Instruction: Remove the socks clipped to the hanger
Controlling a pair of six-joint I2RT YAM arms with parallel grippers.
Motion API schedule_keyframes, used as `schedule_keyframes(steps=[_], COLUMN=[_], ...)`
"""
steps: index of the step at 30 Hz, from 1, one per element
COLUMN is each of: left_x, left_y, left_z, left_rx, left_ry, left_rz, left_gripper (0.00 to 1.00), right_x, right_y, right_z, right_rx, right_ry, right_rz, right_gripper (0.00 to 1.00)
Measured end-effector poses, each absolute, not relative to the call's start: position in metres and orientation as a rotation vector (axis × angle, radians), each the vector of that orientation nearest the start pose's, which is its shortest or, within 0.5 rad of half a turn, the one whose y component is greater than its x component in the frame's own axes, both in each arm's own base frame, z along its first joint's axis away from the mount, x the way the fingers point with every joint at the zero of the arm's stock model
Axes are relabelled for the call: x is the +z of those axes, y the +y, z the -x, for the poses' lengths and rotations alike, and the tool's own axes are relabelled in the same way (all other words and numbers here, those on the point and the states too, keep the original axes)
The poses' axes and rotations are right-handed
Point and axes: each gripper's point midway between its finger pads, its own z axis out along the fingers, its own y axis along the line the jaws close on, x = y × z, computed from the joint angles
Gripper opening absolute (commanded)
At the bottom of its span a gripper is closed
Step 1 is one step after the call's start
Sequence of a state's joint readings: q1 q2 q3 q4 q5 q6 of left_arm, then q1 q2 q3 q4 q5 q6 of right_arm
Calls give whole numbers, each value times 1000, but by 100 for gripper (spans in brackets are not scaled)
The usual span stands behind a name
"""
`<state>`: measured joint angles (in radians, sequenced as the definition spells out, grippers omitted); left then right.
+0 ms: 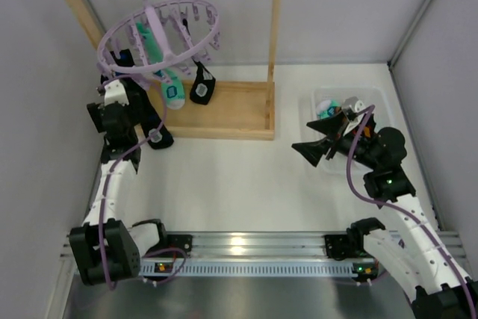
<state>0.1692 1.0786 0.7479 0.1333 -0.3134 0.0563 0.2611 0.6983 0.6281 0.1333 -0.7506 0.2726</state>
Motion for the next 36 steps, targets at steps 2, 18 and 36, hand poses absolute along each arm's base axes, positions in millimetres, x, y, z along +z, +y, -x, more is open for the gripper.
schedule_keyframes(steps=[2,18,36], left_x=[240,243,285], left_y=[124,129,-22], left_z=[-364,-399,-307], left_rx=[468,383,348], left_ry=[1732,1696,1489], left_rz=[294,194,403], left_gripper=[98,0,0], right_x=[298,303,318], right_y=[192,190,181], right_z=[-220,-217,-216], right_rx=[983,973,944], right_ry=[1486,1467,1440], right_rz=[618,617,531], right_gripper=[100,100,99])
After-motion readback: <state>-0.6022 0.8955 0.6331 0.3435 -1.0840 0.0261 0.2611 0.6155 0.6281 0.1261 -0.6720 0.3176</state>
